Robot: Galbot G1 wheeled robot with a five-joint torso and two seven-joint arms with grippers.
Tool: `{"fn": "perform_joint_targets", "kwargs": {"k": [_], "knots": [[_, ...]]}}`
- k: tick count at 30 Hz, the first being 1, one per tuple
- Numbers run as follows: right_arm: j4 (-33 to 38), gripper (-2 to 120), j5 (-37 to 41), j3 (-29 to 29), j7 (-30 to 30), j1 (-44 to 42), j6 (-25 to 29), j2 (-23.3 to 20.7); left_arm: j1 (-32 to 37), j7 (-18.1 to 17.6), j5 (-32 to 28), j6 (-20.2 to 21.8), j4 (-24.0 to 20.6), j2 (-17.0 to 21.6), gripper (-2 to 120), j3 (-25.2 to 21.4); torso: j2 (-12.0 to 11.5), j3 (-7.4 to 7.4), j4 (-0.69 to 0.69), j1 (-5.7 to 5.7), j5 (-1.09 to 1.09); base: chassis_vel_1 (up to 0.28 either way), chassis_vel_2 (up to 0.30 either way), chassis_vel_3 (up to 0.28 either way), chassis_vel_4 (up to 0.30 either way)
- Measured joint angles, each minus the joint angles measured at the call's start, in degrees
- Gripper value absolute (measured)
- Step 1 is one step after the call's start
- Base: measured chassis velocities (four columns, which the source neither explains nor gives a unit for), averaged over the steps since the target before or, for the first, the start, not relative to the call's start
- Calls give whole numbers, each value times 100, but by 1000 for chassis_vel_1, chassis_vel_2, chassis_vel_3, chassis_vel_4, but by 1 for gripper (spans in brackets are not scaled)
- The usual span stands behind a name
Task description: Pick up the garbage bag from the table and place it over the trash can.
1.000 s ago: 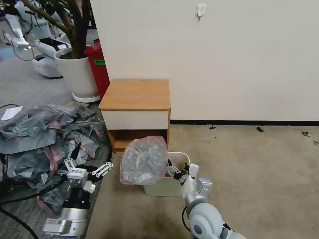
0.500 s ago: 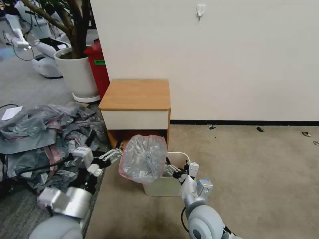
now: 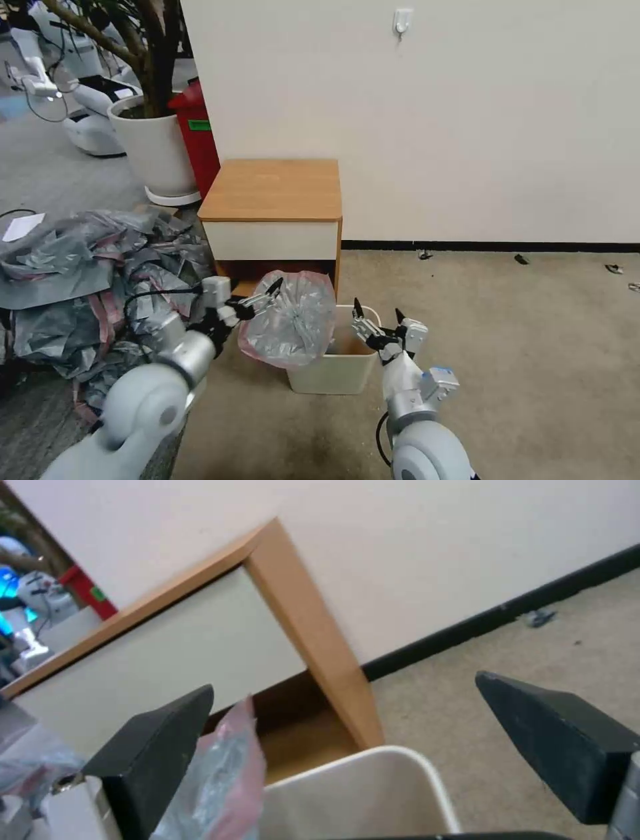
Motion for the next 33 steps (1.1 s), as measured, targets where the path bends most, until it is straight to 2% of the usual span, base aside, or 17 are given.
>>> {"fn": "perform_joint_targets", "kwargs": {"k": [3, 8, 12, 13, 15, 20, 24, 33], "knots": [[91, 100, -6, 179, -43, -168, 97, -8, -223, -43, 13, 198, 318, -113, 100, 245, 0, 0, 0, 0, 0, 0, 0, 0, 0], [129, 100, -5, 294, -59, -219, 154, -4, -385, -46, -38, 442, 488, -204, 100, 386, 0, 0, 0, 0, 0, 0, 0, 0, 0], [132, 100, -2, 393, -77, -317, 278, 51, -457, -114, -15, 909, 606, -228, 100, 422, 0, 0, 0, 0, 1, 0, 0, 0, 0], [132, 100, -2, 393, -77, -317, 278, 51, -457, -114, -15, 909, 606, -228, 100, 422, 0, 0, 0, 0, 1, 0, 0, 0, 0], [100, 100, 0, 441, -89, -365, 361, 72, -481, -257, 27, 1215, 673, -243, 100, 398, 0, 0, 0, 0, 1, 0, 0, 0, 0], [82, 100, 8, 530, -96, -397, 450, 76, -538, -591, 91, 1634, 782, -339, 99, 394, 0, 0, 1, 0, 0, 0, 0, 0, 0], [80, 100, 14, 595, -97, -423, 489, 74, -560, -711, 126, 1881, 828, -427, 99, 448, 0, 0, 1, 0, 1, 0, 0, 0, 0], [61, 100, 18, 729, -97, -478, 568, 78, -670, -799, 270, 1969, 960, -475, 92, 611, 0, 0, 0, 0, 0, 0, 0, 0, 0]]}}
